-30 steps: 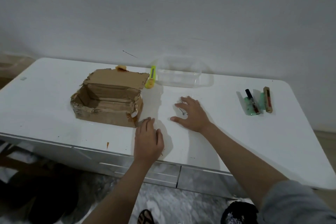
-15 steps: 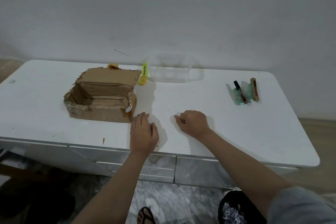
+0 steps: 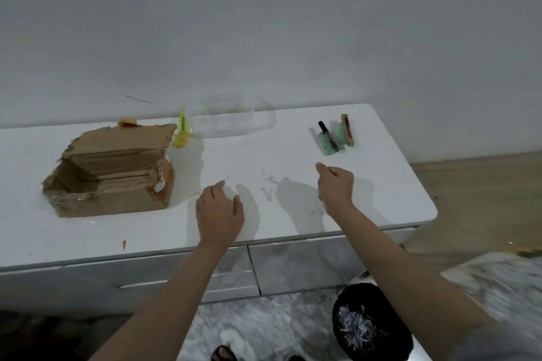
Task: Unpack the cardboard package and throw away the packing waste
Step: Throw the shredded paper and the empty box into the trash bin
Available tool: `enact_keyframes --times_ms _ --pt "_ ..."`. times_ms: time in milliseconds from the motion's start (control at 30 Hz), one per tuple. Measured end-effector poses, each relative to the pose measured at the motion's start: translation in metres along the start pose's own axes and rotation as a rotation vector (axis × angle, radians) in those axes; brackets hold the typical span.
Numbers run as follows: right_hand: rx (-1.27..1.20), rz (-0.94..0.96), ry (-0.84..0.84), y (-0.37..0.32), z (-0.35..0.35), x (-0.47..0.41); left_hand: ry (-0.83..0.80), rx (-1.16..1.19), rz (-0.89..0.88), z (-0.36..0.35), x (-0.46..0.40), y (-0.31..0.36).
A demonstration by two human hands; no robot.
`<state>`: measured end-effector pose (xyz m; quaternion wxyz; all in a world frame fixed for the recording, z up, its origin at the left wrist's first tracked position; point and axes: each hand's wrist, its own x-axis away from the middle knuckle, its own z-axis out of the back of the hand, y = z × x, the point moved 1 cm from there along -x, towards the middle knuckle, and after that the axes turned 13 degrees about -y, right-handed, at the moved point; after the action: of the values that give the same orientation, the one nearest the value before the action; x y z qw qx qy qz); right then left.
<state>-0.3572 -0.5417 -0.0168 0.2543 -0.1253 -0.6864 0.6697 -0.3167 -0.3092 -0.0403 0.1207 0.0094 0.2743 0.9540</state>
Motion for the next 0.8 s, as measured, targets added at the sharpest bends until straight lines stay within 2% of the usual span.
enact_keyframes --times_ms 133,267,400,600,700,800 --pt "-0.155 -0.071 0.096 -0.003 0.034 0.008 -0.046 0.051 -0.166 -0.029 -0.001 0.057" --pt "-0.166 -0.035 0.212 0.006 0.089 0.027 -0.12 -0.041 -0.099 -0.055 -0.004 0.072" --pt "-0.037 -0.068 0.475 0.04 0.156 0.052 -0.124 -0.081 0.048 -0.066 -0.011 0.066" --pt "0.007 -0.201 0.759 0.106 0.22 0.085 -0.028 -0.161 0.024 -0.073 -0.015 0.066" --pt "0.059 -0.311 0.801 0.139 0.233 0.092 0.018 -0.189 0.01 -0.076 -0.016 0.064" --pt "0.067 -0.337 0.789 0.166 0.243 0.095 0.046 -0.22 -0.005 -0.077 -0.017 0.063"
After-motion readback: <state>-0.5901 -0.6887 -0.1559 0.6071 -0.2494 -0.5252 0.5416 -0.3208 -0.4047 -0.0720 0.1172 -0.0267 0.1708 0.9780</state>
